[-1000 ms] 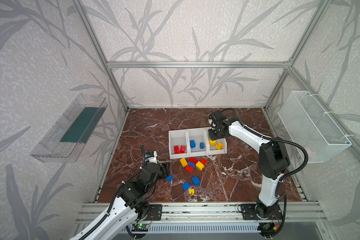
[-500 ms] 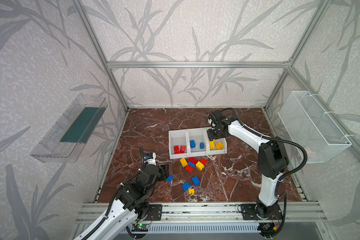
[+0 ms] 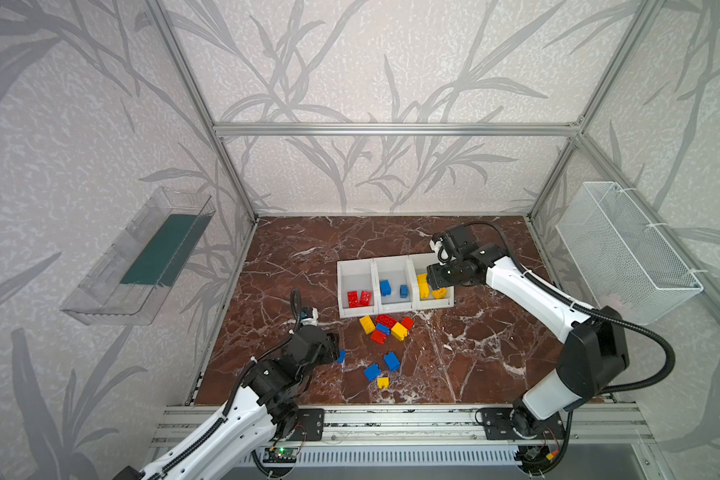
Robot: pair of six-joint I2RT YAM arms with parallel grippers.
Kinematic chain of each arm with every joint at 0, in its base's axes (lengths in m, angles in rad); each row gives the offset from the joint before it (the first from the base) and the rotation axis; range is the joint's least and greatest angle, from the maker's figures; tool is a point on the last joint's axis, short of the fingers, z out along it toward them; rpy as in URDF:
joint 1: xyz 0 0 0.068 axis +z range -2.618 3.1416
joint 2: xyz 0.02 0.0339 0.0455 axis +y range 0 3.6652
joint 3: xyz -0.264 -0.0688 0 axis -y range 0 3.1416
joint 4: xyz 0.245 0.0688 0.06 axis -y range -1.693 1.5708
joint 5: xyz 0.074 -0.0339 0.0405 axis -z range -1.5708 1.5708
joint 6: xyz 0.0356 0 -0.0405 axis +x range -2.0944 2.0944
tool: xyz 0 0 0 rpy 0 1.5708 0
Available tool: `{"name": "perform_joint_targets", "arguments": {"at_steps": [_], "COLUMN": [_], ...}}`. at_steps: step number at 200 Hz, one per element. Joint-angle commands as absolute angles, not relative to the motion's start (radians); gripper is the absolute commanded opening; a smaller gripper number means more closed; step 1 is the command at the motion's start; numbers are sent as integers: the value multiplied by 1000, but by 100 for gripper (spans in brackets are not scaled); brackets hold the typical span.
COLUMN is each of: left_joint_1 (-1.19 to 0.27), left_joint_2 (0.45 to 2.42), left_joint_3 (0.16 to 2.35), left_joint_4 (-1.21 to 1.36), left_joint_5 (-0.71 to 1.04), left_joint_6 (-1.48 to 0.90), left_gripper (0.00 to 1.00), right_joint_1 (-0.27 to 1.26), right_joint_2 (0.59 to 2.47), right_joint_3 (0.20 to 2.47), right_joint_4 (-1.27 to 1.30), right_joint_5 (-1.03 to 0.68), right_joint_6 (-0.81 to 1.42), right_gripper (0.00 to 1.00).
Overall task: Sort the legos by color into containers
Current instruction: 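Grasp a blue brick with the left gripper while the right gripper withdraws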
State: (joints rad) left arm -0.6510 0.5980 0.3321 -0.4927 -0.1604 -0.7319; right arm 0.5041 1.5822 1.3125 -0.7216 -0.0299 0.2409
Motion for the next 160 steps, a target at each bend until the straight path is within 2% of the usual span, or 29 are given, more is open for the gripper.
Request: {"name": "perform_joint_targets", "arguments": {"at_steps": [1, 61, 160], "left_joint_1": [-650, -655, -677], "left_joint_2": [657, 856, 964], "left_joint_3": [355, 359, 369], "left_joint_4": [-494, -391, -368], "left_joint_5": [-144, -47, -57], "left_joint_6": [-710, -657, -619], "left_gripper": [66, 68, 69], "right_joint_1": [506, 505, 506], "right_joint_2": [1520, 1450, 1433], "right_joint_3": [1253, 1178, 1133], "right_joint_4": [-708, -703, -684], "right_joint_5": [-53, -57, -64], "right_joint_6": [270, 288, 313], "right_gripper": [62, 62, 62]}}
